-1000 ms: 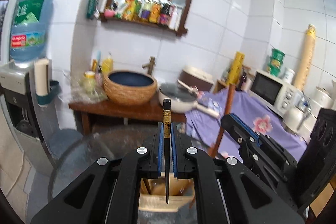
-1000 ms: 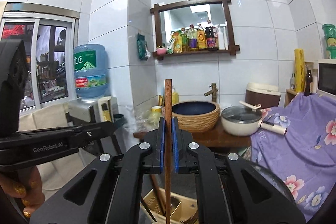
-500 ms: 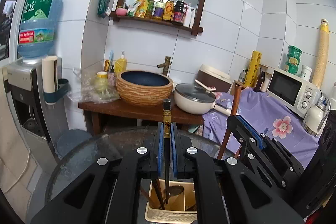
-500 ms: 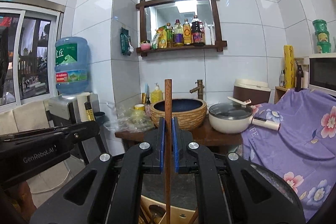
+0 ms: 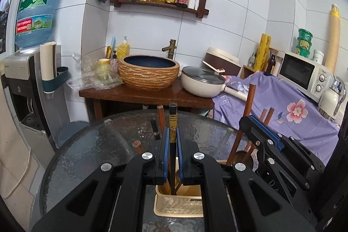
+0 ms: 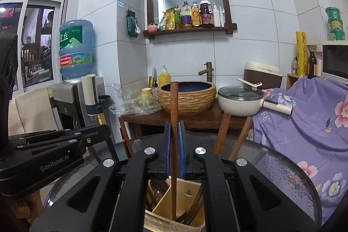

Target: Organize utensils

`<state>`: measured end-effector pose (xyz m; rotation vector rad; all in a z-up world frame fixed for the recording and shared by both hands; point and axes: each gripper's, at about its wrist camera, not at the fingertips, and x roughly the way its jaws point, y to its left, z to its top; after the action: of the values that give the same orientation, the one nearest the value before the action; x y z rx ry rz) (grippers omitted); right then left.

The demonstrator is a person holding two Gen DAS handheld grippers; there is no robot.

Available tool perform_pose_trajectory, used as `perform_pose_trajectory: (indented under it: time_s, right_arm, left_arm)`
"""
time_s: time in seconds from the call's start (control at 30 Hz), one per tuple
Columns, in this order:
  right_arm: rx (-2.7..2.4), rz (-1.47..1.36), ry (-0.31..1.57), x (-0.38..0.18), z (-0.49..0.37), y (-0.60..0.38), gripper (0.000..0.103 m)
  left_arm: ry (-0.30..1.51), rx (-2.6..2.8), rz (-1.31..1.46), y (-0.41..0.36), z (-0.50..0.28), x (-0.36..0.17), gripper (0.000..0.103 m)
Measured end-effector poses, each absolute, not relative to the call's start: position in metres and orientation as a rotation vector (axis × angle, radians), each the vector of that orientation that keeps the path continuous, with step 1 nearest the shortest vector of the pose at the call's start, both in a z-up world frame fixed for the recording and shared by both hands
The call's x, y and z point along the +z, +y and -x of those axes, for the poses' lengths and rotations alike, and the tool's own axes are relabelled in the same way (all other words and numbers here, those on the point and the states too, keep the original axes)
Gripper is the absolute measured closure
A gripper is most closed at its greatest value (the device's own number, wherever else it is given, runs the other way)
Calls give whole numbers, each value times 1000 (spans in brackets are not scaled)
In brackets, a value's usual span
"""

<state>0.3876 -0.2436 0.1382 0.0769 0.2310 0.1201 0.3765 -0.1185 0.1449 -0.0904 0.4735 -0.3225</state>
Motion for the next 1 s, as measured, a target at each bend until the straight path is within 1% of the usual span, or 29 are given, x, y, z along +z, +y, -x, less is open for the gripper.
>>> perform_pose_trajectory:
  time_s: [0.27,0.47,0.53,0.6,0.67,0.7,0.73,0.77,0.87,0.9,0.93,0.97,1.0]
  right_arm:
    - [119,-43,257,126,-382,-243,95]
    - [116,-25,269,126,-382,-243,95]
    - [117,-19,264,128,-380,-244,95]
    - [113,-14,250,131,-377,-245,94]
    - [127,-14,247,135,-372,-248,83]
    - [130,-18,243,137,-368,-250,63]
    - [121,-25,224,140,-361,-253,47]
    - [115,-36,204,143,-354,-256,45]
    - [120,-62,188,151,-329,-265,45]
    - [121,-70,192,152,-320,-267,42]
    - [129,-78,200,152,-308,-269,28]
    - [139,-83,205,151,-299,-269,19]
    - [150,-87,203,150,-286,-269,8]
  left_arm:
    - [532,-338,71,-122,-379,121,96]
    - [525,-345,44,-125,-375,120,96]
    - [516,-344,51,-123,-374,123,90]
    - [501,-341,53,-121,-370,127,77]
    - [485,-339,54,-117,-365,132,73]
    - [473,-339,56,-113,-360,135,64]
    - [457,-334,61,-109,-354,138,59]
    - [443,-326,65,-106,-350,140,50]
    - [401,-303,78,-92,-326,143,41]
    - [383,-307,76,-88,-312,142,32]
    - [369,-302,74,-86,-303,141,25]
    - [334,-283,70,-82,-285,138,13]
    - [300,-274,65,-79,-270,136,6]
